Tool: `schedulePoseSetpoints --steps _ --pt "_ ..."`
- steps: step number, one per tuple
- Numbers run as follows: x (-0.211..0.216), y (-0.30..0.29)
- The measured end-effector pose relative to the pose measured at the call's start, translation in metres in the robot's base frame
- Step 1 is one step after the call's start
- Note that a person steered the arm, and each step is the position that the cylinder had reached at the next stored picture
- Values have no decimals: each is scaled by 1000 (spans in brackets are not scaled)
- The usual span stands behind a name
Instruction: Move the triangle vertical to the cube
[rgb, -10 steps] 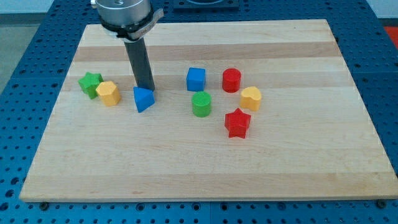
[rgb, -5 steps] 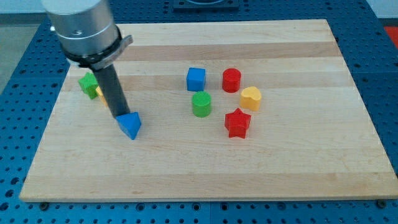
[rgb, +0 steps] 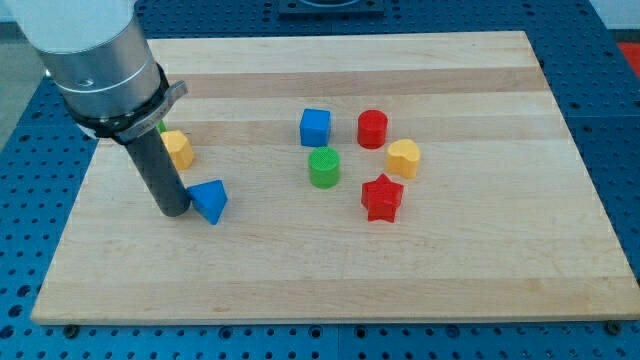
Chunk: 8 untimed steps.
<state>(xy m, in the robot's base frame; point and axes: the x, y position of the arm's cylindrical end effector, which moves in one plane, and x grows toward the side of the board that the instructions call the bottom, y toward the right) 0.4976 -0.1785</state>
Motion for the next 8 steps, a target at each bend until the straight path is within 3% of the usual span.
schedulePoseSetpoints --steps 2,5,8 --pt "-15 24" --pt "5 76" --pt "38 85"
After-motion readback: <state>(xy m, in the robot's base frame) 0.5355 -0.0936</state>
